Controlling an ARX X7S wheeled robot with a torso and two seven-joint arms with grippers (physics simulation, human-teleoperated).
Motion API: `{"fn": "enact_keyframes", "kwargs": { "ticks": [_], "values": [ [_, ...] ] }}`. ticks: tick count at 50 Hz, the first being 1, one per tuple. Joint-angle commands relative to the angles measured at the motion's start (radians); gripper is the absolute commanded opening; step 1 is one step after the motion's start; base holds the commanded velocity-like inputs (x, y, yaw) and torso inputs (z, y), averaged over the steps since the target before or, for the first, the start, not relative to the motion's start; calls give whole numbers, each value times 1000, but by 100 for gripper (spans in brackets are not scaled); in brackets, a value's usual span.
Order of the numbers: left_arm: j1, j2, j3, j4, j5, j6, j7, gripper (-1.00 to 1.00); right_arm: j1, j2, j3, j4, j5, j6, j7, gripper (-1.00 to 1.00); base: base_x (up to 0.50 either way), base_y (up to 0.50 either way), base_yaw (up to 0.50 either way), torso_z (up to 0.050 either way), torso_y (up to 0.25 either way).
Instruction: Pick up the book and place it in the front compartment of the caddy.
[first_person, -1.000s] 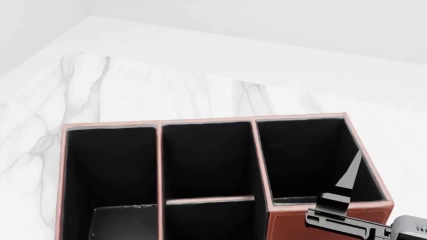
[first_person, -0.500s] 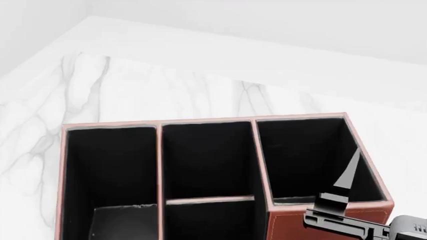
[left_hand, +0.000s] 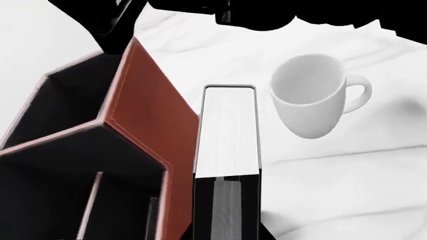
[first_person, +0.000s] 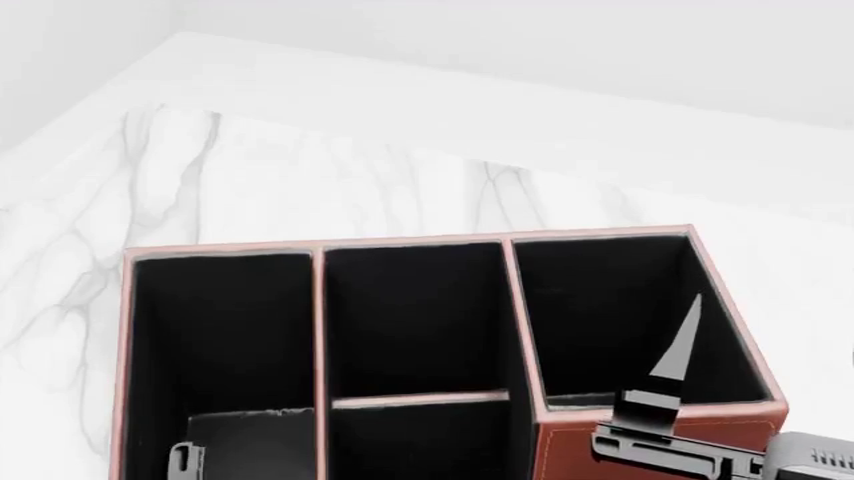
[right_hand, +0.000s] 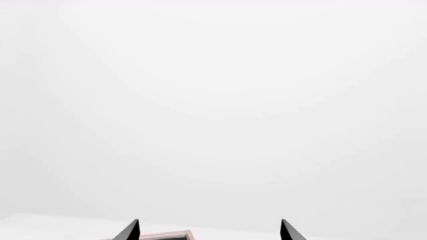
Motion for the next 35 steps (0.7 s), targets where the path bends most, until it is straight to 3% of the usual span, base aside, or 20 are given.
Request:
{"fn": "enact_keyframes", "kwargs": {
  "ticks": [1, 15, 23, 35],
  "values": [
    [-135, 35, -2, -23, 80, 33, 32, -100, -7, -17, 26, 7, -8, -8, -24, 100, 0, 0, 0, 0, 0],
    [-219, 40, 53, -177, 231, 228, 77, -100, -7, -15, 21, 23, -14, -19, -19, 100, 0, 0, 0, 0, 1],
    [-220, 45, 93, -308, 329, 417, 106, -100, -10, -13, 23, 33, -14, -28, -17, 100, 0, 0, 0, 0, 1],
    [-241, 73, 102, -434, 387, 604, 136, -100, -14, -11, 20, 43, -17, -37, -14, 100, 0, 0, 0, 0, 1]
  ]
}}
